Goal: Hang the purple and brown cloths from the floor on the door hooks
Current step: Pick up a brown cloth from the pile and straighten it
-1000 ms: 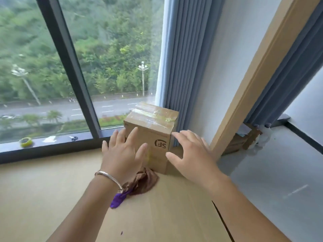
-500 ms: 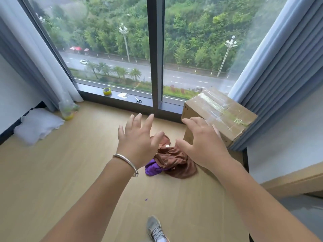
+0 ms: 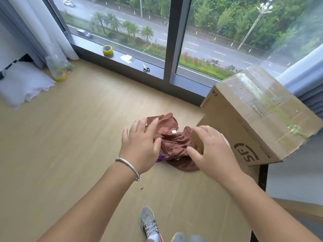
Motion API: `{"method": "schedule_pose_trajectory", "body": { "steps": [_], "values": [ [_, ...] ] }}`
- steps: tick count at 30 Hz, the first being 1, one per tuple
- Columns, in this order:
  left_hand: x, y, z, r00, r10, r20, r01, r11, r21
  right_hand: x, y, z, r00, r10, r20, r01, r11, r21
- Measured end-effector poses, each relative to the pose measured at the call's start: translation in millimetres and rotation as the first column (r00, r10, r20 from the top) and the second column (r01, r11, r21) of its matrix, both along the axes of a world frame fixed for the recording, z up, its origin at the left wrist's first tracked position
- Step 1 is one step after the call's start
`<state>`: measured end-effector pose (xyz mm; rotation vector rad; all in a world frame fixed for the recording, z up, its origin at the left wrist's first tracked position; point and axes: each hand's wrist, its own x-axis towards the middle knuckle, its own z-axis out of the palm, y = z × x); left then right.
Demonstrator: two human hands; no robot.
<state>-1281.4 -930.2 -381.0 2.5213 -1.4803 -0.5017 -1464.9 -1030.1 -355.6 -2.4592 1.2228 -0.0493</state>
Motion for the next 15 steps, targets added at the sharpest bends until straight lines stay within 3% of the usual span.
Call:
{"method": "schedule_pose_trajectory", "body": {
  "steps": [8,15],
  "values": [
    [21,-17,-215,0.991,0.114,-0.076,-0.106,0.989,0.105,32,-53,-220,0.988,0.141,-0.060,-0.133,0.984,0.122],
    [12,-39,-414,0.904,0.289,-0.316,-0.257,0.956,0.141,40,-81,-418,0.959,0.261,-0.114,-0.238,0.954,0.180]
  ]
}}
